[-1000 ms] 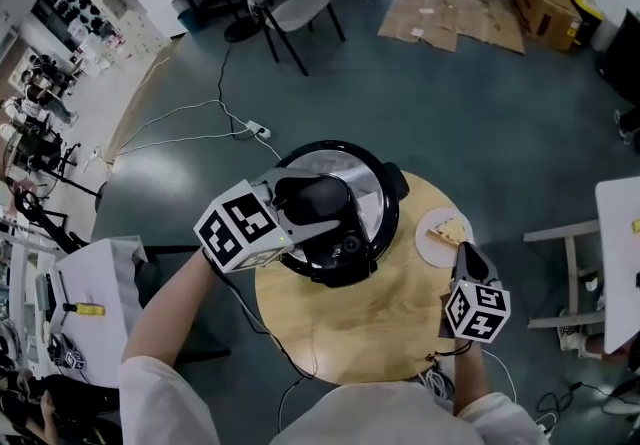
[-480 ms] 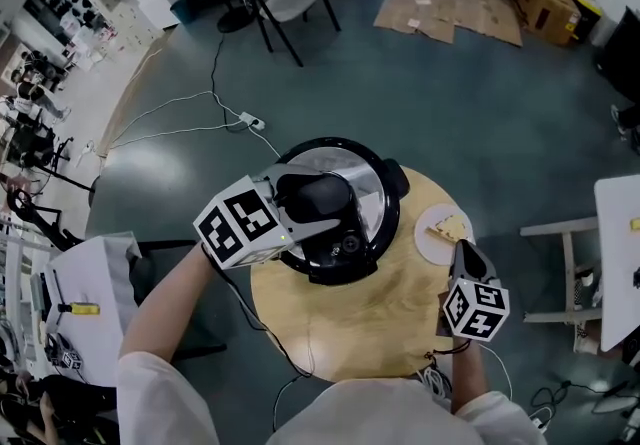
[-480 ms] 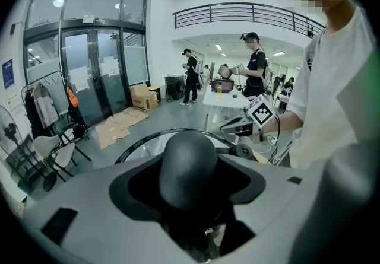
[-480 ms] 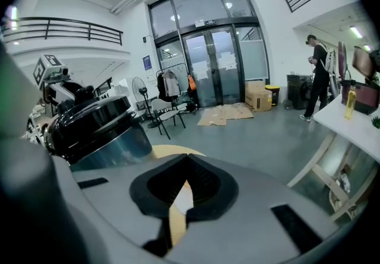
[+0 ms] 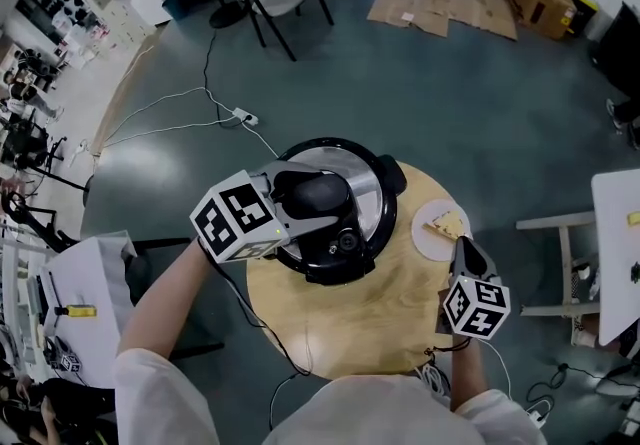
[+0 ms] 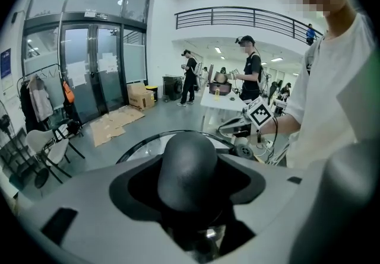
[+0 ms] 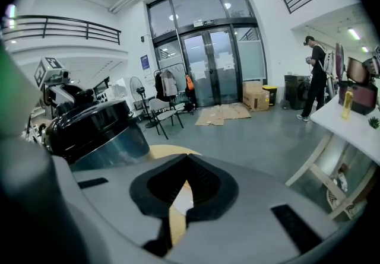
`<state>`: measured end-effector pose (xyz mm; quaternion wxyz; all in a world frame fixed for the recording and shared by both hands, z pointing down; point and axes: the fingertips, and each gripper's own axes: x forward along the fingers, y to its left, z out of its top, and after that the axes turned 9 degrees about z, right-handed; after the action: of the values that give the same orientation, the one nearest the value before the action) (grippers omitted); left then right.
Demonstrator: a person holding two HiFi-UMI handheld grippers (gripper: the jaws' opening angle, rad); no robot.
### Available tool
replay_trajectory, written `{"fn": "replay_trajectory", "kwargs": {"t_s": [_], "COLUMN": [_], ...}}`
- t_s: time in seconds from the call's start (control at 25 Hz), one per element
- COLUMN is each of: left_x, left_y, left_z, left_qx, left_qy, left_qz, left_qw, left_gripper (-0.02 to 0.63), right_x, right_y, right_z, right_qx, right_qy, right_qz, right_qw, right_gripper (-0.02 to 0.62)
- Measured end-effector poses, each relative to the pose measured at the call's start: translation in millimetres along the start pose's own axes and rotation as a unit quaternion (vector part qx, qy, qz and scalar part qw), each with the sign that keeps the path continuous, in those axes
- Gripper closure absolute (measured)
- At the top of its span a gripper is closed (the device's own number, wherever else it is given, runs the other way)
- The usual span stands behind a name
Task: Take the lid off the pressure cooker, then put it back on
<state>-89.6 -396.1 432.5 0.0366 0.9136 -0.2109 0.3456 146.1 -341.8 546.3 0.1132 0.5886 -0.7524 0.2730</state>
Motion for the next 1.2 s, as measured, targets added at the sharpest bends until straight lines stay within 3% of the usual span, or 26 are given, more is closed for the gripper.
{"fn": "replay_trajectory", "kwargs": {"t_s": [0.56, 0.8, 1.0, 1.2], "left_x": [0, 0, 1, -3], "left_y": [1, 2, -2, 16], "left_z": [3, 1, 1, 4], "left_qx": [-0.008, -0.031, -0.029, -0.029], "left_qy": [-0.016, -0.014, -0.008, -0.02], "left_qz": [0.008, 0.004, 0.002, 0.06], "left_qw": [0.9998, 0.9994, 0.9995, 0.9975], "left_gripper": [0.328, 0.319, 0.274, 0.195], "right_x": [2, -4, -10, -20], "right_y": [9, 14, 14, 16], "right_z": [-3, 3, 6, 6], "right_qx": [-0.011, -0.03, -0.035, -0.037], "right_qy": [0.011, 0.014, 0.01, 0.008], "right_qz": [0.009, 0.013, 0.013, 0.017], "right_qw": [1.0, 0.999, 0.999, 0.999], "right_gripper": [0.595, 0.595, 0.595, 0.595]}}
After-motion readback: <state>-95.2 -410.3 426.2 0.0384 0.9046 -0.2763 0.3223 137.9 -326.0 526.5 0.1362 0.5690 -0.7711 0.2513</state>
